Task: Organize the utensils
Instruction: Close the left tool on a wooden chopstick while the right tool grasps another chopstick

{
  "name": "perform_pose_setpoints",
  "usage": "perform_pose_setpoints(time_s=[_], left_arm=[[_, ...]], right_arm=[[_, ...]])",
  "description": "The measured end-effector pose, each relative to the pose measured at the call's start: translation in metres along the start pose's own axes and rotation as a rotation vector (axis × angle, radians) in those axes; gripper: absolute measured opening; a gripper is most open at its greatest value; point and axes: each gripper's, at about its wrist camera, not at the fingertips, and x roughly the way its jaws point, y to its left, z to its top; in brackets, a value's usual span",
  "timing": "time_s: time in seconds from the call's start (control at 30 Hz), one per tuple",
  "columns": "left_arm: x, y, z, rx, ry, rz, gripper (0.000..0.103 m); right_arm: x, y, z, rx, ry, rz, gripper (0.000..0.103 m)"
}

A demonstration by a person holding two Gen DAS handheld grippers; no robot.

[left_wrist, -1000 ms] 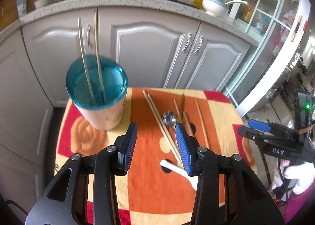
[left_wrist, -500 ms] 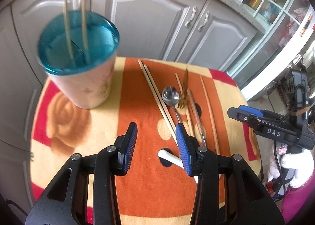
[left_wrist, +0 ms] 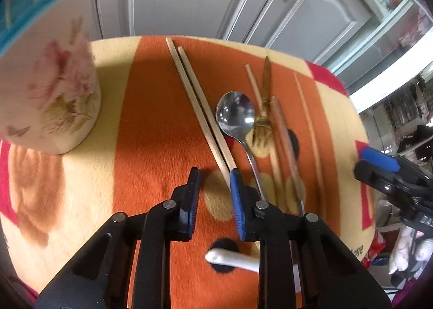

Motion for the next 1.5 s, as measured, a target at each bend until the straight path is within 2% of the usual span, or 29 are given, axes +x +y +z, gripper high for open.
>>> perform_pose_setpoints(time_s=[0.17, 0.33, 0.37, 0.4, 0.5, 0.57, 0.67, 0.73, 0.83, 1.03, 1.17, 1.33, 1.4, 1.5], left_arm=[[0.005, -0.004, 0.011, 0.023, -0.005, 0.044, 0.02], [0.007, 0.001, 0.017, 0.01, 0.007, 0.041, 0.02], [0.006, -0.001, 0.016, 0.015, 0.007, 0.045, 0.019], [0.006, -0.002, 0.016, 0.024, 0.006, 0.048, 0.014], [0.002, 0.001, 0.013, 0.048, -0.004, 0.066, 0.012], [0.002, 0.009, 0.017, 0.014, 0.004, 0.084, 0.012], [0.004, 0.011, 0.02, -0.005, 0.014, 0.065, 0.012], [0.004, 0.006, 0.02, -0.001, 0.02, 0.058, 0.012], [-0.002, 0.011, 0.02, -0.058, 0.023, 0.001, 0.012], [-0.012, 0.014, 0.019, -0.096, 0.016, -0.055, 0.014], [-0.003, 0.005, 0.018, -0.058, 0.035, -0.04, 0.014], [0.001, -0.005, 0.018, 0.016, 0.035, 0.041, 0.015], [0.001, -0.002, 0.02, 0.025, 0.036, 0.06, 0.02], [0.003, 0.0, 0.024, 0.012, 0.046, 0.068, 0.021]], right_arm=[[0.005, -0.004, 0.001, 0.009, 0.012, 0.013, 0.061], [0.015, -0.004, 0.004, 0.009, 0.027, 0.015, 0.061], [0.017, -0.004, 0.004, 0.007, 0.031, 0.01, 0.061], [0.02, -0.004, 0.004, 0.006, 0.038, 0.004, 0.061], [0.026, -0.005, 0.003, 0.006, 0.055, -0.001, 0.061], [0.027, -0.004, 0.002, 0.007, 0.06, 0.002, 0.061], [0.033, 0.0, 0.001, -0.007, 0.075, -0.005, 0.06], [0.04, 0.005, 0.0, -0.022, 0.088, -0.011, 0.054], [0.049, 0.008, -0.002, -0.034, 0.107, -0.032, 0.044], [0.052, 0.004, -0.006, -0.062, 0.096, -0.065, 0.039], [0.05, -0.006, -0.004, -0.021, 0.1, -0.04, 0.039], [0.051, 0.002, -0.006, -0.047, 0.109, -0.052, 0.039], [0.05, 0.0, -0.006, -0.036, 0.109, -0.042, 0.039], [0.051, 0.001, -0.004, -0.025, 0.112, -0.034, 0.039]])
